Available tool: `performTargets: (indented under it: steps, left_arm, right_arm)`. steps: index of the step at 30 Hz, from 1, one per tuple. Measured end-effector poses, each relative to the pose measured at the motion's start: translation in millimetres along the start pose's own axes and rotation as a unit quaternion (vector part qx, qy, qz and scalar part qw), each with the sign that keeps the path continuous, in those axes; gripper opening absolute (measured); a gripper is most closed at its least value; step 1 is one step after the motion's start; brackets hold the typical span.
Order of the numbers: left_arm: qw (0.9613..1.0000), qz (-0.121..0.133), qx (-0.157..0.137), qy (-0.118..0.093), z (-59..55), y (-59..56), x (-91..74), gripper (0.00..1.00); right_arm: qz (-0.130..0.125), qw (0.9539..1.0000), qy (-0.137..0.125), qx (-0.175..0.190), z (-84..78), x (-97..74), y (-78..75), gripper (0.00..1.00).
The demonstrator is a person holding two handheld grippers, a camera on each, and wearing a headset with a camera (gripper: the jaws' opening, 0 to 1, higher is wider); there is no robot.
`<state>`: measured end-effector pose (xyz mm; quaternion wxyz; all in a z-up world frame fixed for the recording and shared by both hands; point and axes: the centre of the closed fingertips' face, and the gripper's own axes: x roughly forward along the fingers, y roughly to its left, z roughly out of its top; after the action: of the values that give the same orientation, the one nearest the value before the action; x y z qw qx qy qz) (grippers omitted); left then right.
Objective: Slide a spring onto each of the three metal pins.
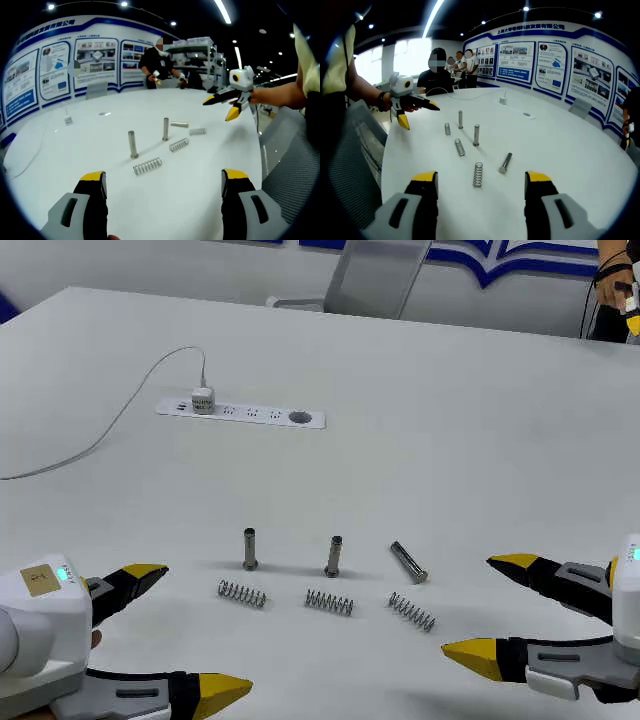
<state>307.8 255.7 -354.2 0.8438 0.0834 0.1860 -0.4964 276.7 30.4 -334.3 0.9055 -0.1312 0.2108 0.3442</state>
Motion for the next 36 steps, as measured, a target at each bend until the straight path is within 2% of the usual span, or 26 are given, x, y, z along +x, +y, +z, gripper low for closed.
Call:
performTargets:
  steps: [13,19,36]
  left_arm:
    - [1.0000,-0.001,0.002,-0.002,2.2,-0.8,0.5,0.97]
    - [1.0000,0.002,0.000,-0.003,2.3,1.4,-0.5,0.97]
    - [1.0000,0.001,0.004,0.000,3.7,-2.6,1.2,0.97]
  right_arm:
    - [-0.004,0.9999,0.008,0.007,-1.1,-0.6,-3.0,0.67]
    - [-0.008,0.9999,0.012,0.009,2.3,2.5,-10.2,0.65]
    - [-0.019,0.9990,0.040,-0.002,11.0,32.0,-33.5,0.59]
